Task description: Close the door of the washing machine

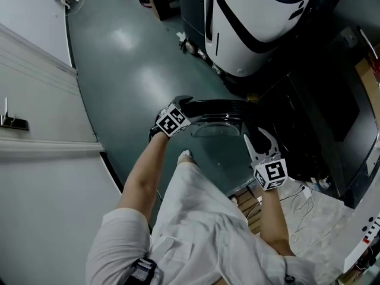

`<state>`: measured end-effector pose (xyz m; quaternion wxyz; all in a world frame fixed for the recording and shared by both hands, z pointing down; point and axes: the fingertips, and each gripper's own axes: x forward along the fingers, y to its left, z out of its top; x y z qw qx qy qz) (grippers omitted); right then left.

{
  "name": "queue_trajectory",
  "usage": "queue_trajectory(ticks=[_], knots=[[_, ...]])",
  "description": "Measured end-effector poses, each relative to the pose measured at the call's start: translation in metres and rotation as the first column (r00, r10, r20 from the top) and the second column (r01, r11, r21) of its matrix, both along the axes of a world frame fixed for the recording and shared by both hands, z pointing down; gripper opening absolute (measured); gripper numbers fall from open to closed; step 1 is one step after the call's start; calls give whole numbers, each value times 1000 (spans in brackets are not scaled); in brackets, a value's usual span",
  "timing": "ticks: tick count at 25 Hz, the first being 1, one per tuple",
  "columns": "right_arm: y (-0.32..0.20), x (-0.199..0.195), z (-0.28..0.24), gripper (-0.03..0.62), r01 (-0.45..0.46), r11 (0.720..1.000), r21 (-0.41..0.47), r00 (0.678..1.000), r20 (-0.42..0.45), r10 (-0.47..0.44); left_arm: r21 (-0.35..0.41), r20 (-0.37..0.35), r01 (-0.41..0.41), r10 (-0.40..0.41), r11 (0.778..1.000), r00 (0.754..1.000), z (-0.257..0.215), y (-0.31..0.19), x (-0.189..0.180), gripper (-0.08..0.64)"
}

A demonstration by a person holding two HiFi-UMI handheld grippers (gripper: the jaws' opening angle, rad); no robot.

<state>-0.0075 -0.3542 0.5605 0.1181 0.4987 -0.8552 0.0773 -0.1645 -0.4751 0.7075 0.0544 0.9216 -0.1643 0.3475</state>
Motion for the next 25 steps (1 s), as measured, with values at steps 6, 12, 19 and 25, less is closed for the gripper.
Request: queue_trajectory(ticks=[6,12,19,25], knots=[[2,3,1,152,15,1000,-5,1000,3,-15,-3,88,2,-1,1000,996,16,3,2,337],[16,8,0,152,23,1000,-16,1000,-2,-23,-6,106,27,-26,1000,994,16,13,3,347],[38,18,-5,152,27,1000,-14,1000,13,-27,-24,101,96,-93,995,991,15,46,3,345],[69,31,-12,152,31,999,-9,999,20,-31,-51,81,147,-143,988,986,11,81,11,344]])
